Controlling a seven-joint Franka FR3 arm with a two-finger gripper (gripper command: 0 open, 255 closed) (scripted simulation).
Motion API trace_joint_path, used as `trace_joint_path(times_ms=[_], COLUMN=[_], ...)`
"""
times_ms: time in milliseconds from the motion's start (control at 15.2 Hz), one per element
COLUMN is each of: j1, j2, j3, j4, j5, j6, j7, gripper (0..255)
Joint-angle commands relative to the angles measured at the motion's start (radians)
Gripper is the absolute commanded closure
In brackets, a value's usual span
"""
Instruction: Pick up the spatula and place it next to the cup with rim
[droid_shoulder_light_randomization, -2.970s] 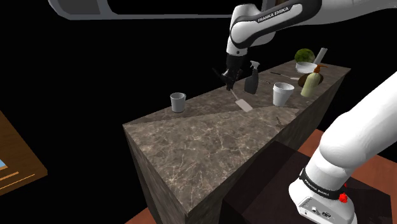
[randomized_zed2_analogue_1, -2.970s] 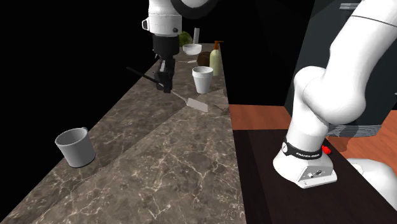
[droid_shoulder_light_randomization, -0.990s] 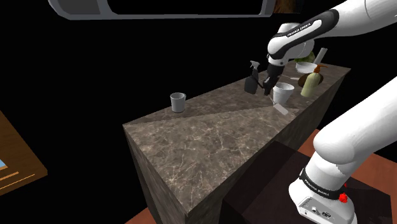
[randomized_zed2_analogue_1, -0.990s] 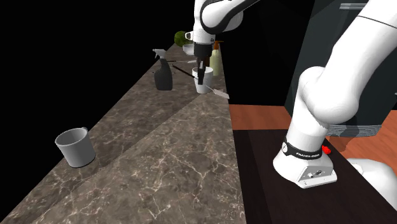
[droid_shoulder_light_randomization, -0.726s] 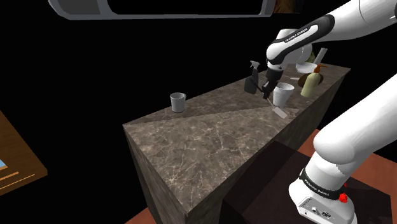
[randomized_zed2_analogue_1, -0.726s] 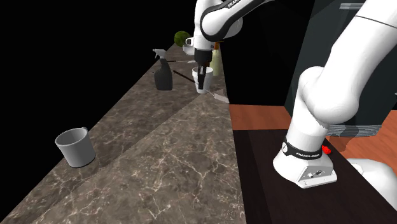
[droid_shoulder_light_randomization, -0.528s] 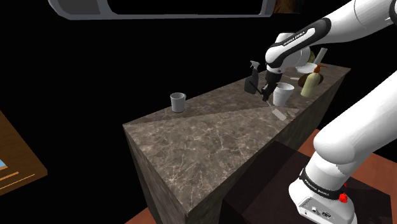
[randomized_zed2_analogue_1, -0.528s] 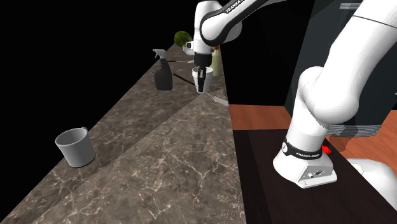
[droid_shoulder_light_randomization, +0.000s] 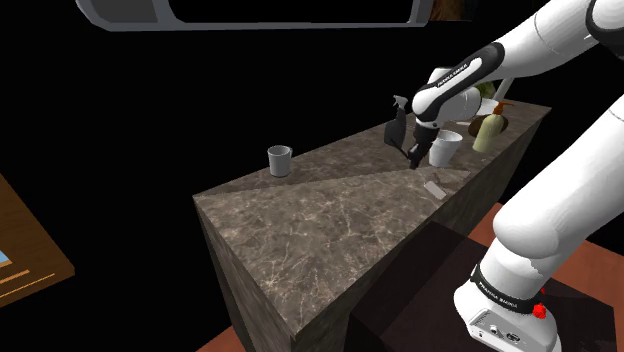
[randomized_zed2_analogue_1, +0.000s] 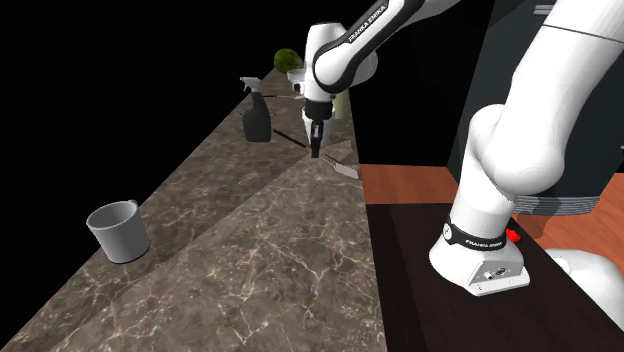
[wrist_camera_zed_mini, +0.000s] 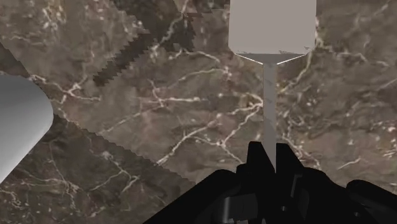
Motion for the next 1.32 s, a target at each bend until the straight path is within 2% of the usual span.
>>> trace_joint_path(times_ms=[0,528,990,1056,1254], j1=[0.002,0.017,0.017,0.017,0.017], j2=[0.023,0.124,0.124,0.124,0.124], j3=[-0.006,-0.019,-0.019,-0.019,-0.019], j4=[-0.010,-0.040,-0.040,-0.040,-0.040], j5=[0.009,0.068,0.068,0.068,0.068], j6=[0.032,0.157,0.157,0.157,0.157], j7=[-0.011,-0.057,-0.057,-0.057,-0.057], gripper=[255,255,255,0,0])
